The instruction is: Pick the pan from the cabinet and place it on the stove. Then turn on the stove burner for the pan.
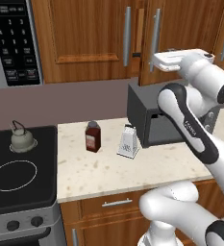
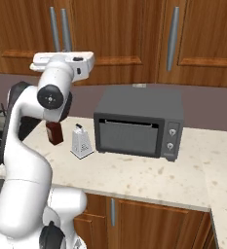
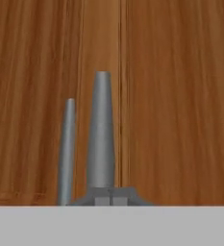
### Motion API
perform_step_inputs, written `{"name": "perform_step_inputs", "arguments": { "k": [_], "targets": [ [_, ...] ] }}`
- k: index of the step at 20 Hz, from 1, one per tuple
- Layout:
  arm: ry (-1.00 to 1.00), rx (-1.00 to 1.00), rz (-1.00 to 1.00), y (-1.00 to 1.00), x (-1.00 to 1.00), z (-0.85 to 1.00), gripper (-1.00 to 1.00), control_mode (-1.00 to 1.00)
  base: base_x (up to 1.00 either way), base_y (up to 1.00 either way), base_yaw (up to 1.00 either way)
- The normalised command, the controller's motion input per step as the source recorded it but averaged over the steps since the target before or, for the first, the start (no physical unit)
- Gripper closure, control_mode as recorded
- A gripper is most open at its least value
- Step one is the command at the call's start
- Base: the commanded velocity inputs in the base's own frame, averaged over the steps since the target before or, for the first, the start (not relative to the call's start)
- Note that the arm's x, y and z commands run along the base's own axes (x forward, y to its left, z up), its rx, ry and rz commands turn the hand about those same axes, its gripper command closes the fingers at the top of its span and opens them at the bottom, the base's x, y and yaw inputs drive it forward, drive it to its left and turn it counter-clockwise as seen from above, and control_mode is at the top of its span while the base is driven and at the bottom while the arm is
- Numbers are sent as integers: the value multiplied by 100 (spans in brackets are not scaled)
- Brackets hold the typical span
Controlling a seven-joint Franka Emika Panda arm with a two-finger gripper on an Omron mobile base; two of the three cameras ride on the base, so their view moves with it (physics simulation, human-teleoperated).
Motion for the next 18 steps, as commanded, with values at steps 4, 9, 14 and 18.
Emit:
{"name": "perform_step_inputs", "arguments": {
  "k": [4, 9, 14, 18],
  "targets": [
    [0, -2, 3, -9, -58, 0, 100, -100, 0, 0, 0],
    [2, -11, 0, 26, -44, -2, -100, -100, 0, 0, 0],
    [3, -18, 0, 42, -10, 7, -100, -100, 0, 0, 0],
    [0, -30, 0, 34, 0, 15, -100, -100, 0, 0, 0]
  ]
}}
